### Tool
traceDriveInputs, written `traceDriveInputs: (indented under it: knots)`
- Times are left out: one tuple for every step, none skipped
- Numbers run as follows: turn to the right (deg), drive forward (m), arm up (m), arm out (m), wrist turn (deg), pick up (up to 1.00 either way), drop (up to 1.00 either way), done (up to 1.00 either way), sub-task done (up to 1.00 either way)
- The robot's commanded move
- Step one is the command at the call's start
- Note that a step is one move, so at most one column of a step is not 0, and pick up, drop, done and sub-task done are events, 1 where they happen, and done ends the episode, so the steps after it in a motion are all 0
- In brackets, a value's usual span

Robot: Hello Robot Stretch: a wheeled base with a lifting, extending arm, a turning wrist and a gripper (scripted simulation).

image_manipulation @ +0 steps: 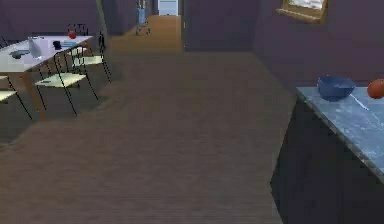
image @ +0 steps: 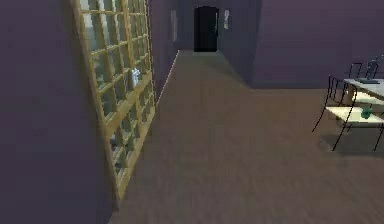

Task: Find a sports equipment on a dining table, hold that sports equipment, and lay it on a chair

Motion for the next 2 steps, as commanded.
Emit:
traceDriveInputs:
  knots:
    - [45.0, 0.0, 0.0, 0.0, 0.0, 0.0, 0.0, 0.0, 0.0]
    - [36.0, 0.0, 0.0, 0.0, 0.0, 0.0, 0.0, 0.0, 0.0]
